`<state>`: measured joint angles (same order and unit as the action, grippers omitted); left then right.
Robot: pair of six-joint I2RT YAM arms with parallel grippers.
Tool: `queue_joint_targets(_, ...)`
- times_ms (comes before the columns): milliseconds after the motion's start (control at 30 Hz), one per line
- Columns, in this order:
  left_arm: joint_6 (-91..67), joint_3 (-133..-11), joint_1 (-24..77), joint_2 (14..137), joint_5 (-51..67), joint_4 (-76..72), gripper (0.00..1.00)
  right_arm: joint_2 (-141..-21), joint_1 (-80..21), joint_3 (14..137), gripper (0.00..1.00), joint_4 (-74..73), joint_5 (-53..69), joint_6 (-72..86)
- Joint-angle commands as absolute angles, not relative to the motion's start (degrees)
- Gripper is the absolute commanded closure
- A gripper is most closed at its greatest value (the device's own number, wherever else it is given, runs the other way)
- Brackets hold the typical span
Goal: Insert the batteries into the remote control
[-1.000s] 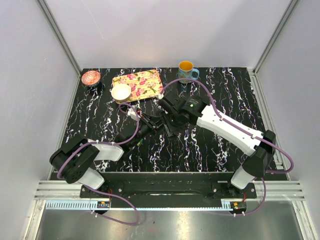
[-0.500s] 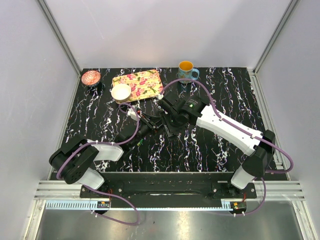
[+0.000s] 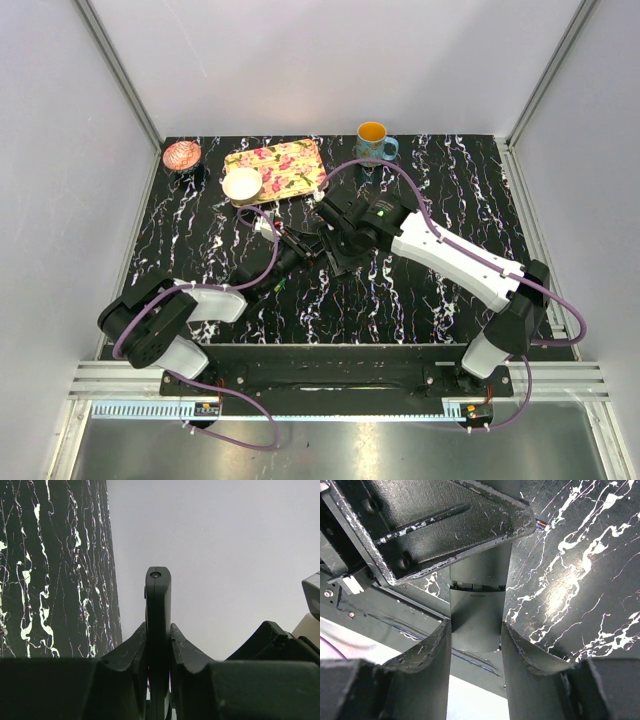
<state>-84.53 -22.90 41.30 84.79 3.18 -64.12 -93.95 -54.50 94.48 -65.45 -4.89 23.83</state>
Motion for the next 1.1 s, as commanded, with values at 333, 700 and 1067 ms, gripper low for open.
queue_joint_targets(333, -86.66, -23.91, 41.75, 83.76, 2.90, -70.49, 1.00, -93.69, -55.11, 93.96, 1.00, -64.86, -6.68, 23.64)
queue_joint_targets(700, -87.45, -23.64, 41.75, 83.85, 3.08, -71.63, 1.00, -93.69, -55.11, 94.40, 0.87, -64.77, -6.50, 23.47)
queue_joint_targets(1067, -87.36, -23.38, 41.84, 83.85, 2.99, -71.72, 1.00, -94.22, -55.02, 94.92, 0.75, -64.60, -6.50, 23.47)
